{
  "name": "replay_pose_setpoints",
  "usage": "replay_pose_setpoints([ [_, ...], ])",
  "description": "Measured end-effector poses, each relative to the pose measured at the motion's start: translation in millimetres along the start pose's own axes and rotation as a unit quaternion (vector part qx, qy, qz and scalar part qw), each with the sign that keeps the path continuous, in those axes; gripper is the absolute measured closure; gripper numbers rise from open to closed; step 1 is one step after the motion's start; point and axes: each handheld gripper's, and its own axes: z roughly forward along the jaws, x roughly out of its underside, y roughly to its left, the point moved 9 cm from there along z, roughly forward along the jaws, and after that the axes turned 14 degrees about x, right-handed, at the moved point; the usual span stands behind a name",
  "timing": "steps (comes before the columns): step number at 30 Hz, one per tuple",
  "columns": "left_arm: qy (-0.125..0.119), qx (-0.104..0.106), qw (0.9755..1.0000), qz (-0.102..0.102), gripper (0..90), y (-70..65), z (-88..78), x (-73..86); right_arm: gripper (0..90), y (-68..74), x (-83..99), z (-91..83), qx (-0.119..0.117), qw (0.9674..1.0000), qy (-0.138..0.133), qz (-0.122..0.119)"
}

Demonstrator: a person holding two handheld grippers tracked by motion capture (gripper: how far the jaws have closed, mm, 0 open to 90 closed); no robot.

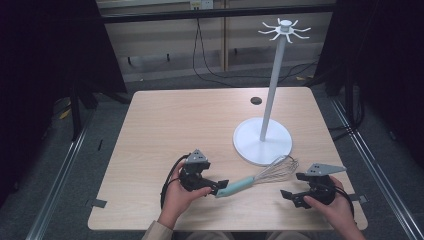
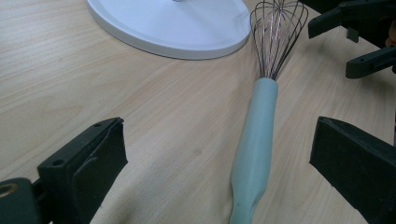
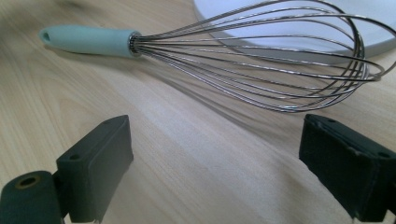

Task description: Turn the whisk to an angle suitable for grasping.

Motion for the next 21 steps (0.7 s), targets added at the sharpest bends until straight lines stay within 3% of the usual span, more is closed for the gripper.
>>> replay_pose_setpoints([
  [9,0.011,0.001,0.9999,0.008,6.8,-3.1,-0.1,2.7,9.7,-0.2,-2.4,0.3,0.0,1.0,-0.003,0.001],
  [15,0.01,0.001,0.9999,0.001,9.7,-1.4,-2.6,6.1,13.1,2.7,-6.8,0.8,-0.002,1.0,-0.008,0.003],
  [20,0.007,-0.003,1.0,0.003,9.7,0.4,-5.4,5.8,32.3,9.6,-10.6,-1.7,-0.004,0.9998,-0.014,-0.012],
  [21,0.005,-0.004,1.0,0.001,9.8,0.7,-5.8,5.6,43.1,13.2,-10.5,-1.9,-0.008,0.9998,-0.012,-0.015],
])
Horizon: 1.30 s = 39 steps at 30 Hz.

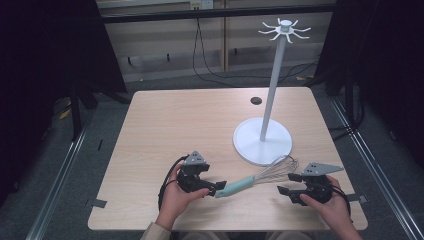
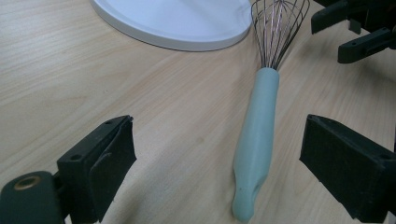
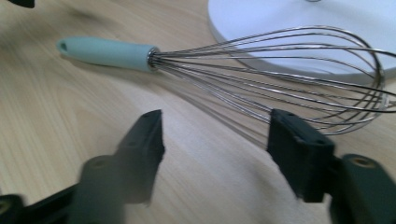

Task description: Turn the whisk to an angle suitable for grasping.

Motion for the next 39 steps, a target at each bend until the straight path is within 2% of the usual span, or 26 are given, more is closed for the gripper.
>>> replay_pose_setpoints([
  [2,0.0,-0.001,1.0,-0.001,9.7,0.1,-0.3,0.1,46.6,1.0,0.2,0.2,0.0,1.0,0.0,-0.004],
  [3,-0.001,-0.003,1.0,-0.003,9.7,0.2,-1.3,0.2,55.5,5.6,1.0,1.6,-0.007,0.9999,0.003,-0.014],
  [4,-0.001,-0.003,1.0,-0.003,9.7,0.2,-1.3,0.2,55.5,5.6,1.0,1.6,-0.007,0.9999,0.003,-0.014],
  [6,-0.005,-0.006,1.0,-0.002,9.7,1.1,-3.5,-0.3,66.0,9.0,1.7,4.6,-0.004,0.9997,0.005,-0.025],
  [12,-0.011,-0.016,0.9998,-0.009,8.5,3.5,-11.2,2.8,85.0,26.6,-2.9,13.7,-0.023,0.9983,0.003,-0.054],
  [17,-0.012,-0.023,0.9996,-0.009,6.7,4.5,-15.1,5.8,90.0,31.3,-5.1,23.6,-0.022,0.9977,0.007,-0.064],
  [25,-0.013,-0.046,0.9988,-0.015,5.7,8.7,-26.6,13.7,90.0,44.0,-9.6,40.1,-0.035,0.9957,0.013,-0.085],
  [32,-0.018,-0.054,0.9982,-0.02,5.8,10.8,-34.0,16.3,90.0,56.5,-12.4,49.7,-0.046,0.994,0.017,-0.098],
  [36,-0.02,-0.057,0.9979,-0.022,5.8,12.2,-36.2,16.5,90.0,61.2,-14.3,51.8,-0.048,0.9937,0.016,-0.1],
  [39,-0.021,-0.059,0.9978,-0.023,5.8,13.8,-37.5,16.8,90.0,61.9,-15.9,53.9,-0.04,0.9942,0.016,-0.098],
])
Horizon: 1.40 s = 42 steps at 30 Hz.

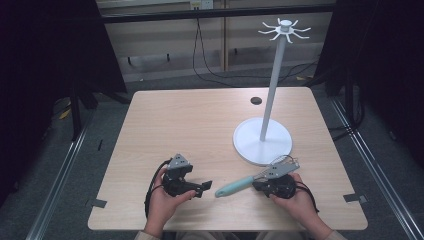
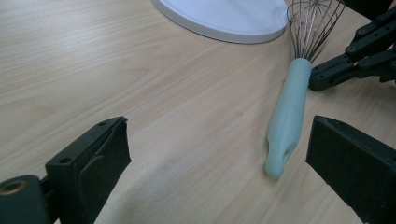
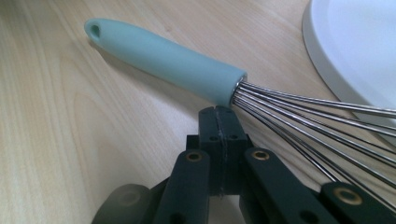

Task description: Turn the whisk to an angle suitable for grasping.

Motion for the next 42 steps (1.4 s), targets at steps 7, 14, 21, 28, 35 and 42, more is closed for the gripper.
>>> replay_pose_setpoints([
  [7,-0.005,-0.005,1.0,-0.003,5.8,2.9,-2.8,-0.8,90.0,6.2,-7.3,7.3,0.007,1.0,-0.001,0.007],
  [14,-0.01,-0.012,0.9998,-0.008,5.8,8.0,-8.3,-0.8,90.0,9.7,-15.2,16.1,0.018,0.9997,-0.003,0.018],
  [21,-0.009,-0.016,0.9998,-0.008,5.8,9.3,-11.6,2.0,90.0,7.5,-21.7,24.3,0.034,0.9988,-0.006,0.036],
  [28,-0.012,-0.019,0.9997,-0.011,5.8,9.8,-14.2,3.7,90.0,5.3,-28.8,33.3,0.047,0.9978,-0.009,0.046],
  [35,-0.012,-0.018,0.9997,-0.009,5.8,11.1,-13.1,3.6,90.0,2.8,-32.7,38.0,0.051,0.9976,-0.009,0.046],
  [42,-0.015,-0.02,0.9996,-0.01,5.8,13.1,-13.1,2.9,89.9,-1.2,-34.9,41.5,0.057,0.9971,-0.009,0.051],
])
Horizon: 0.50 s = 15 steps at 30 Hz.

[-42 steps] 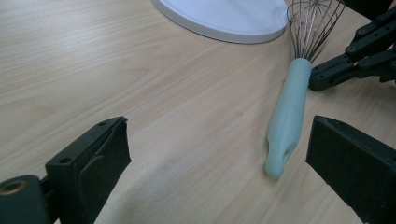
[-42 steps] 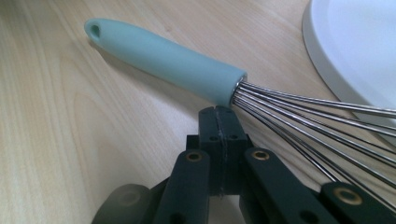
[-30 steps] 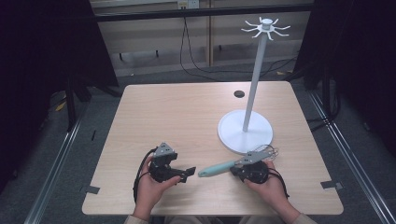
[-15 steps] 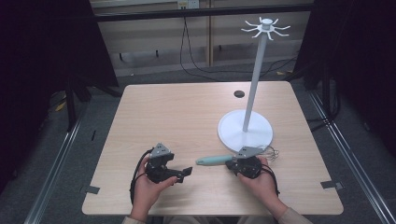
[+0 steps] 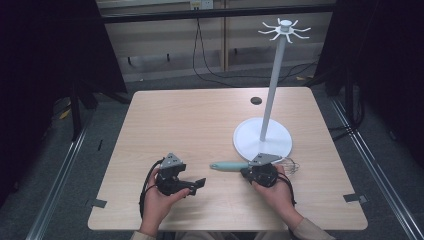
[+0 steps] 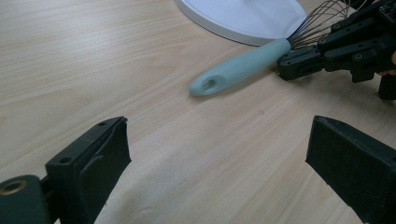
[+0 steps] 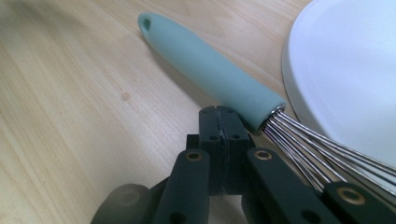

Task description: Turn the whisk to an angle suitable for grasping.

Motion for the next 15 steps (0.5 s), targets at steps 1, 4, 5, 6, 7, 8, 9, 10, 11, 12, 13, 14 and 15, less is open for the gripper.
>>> replay_pose_setpoints([
  [1,0.0,0.0,1.0,0.0,5.8,0.0,0.0,0.0,89.9,-0.3,-0.2,0.3,0.0,1.0,0.0,0.0],
  [4,0.0,0.0,1.0,0.0,5.8,0.6,-0.2,-0.3,89.7,-0.5,-0.5,0.5,0.0,1.0,0.002,0.0],
  [5,0.0,0.0,1.0,0.001,5.8,0.6,0.0,-0.3,89.7,-0.5,-0.5,0.5,0.001,1.0,0.002,0.0],
  [6,0.0,0.0,1.0,0.001,5.8,0.6,0.0,-0.3,89.7,-0.5,-0.5,0.5,0.001,1.0,0.002,0.0],
  [7,0.0,0.0,1.0,0.0,5.8,0.4,0.6,-0.4,89.6,-0.7,-0.5,0.6,0.003,1.0,0.005,0.001],
  [8,0.0,0.0,1.0,0.0,5.8,0.4,0.6,-0.4,89.6,-0.7,-0.5,0.6,0.003,1.0,0.005,0.001],
  [9,0.001,-0.002,1.0,0.002,5.8,0.6,0.5,-0.4,89.6,-0.9,-1.1,1.3,0.003,1.0,0.002,-0.001],
  [10,0.0,-0.001,1.0,0.001,5.8,0.5,0.6,-0.7,89.6,-0.7,-1.4,1.5,0.003,1.0,0.001,-0.001],
  [11,0.0,-0.001,1.0,0.001,5.8,0.5,0.6,-0.7,89.6,-0.7,-1.4,1.5,0.003,1.0,0.001,-0.001],
  [12,0.0,-0.002,1.0,0.001,5.8,0.6,0.3,-0.7,89.4,-0.1,-1.5,1.4,0.003,1.0,0.003,-0.003],
  [13,0.0,-0.002,1.0,0.001,5.8,0.6,0.3,-0.7,89.2,0.1,-1.4,1.3,0.003,1.0,0.003,-0.003],
  [14,0.001,0.0,1.0,0.002,5.8,0.5,0.2,-0.7,88.9,0.4,-1.4,1.0,0.001,1.0,0.004,-0.004],
  [15,-0.001,0.0,1.0,0.001,5.8,0.6,0.0,-0.9,88.5,0.6,-1.3,0.8,-0.001,1.0,0.005,-0.004],
])
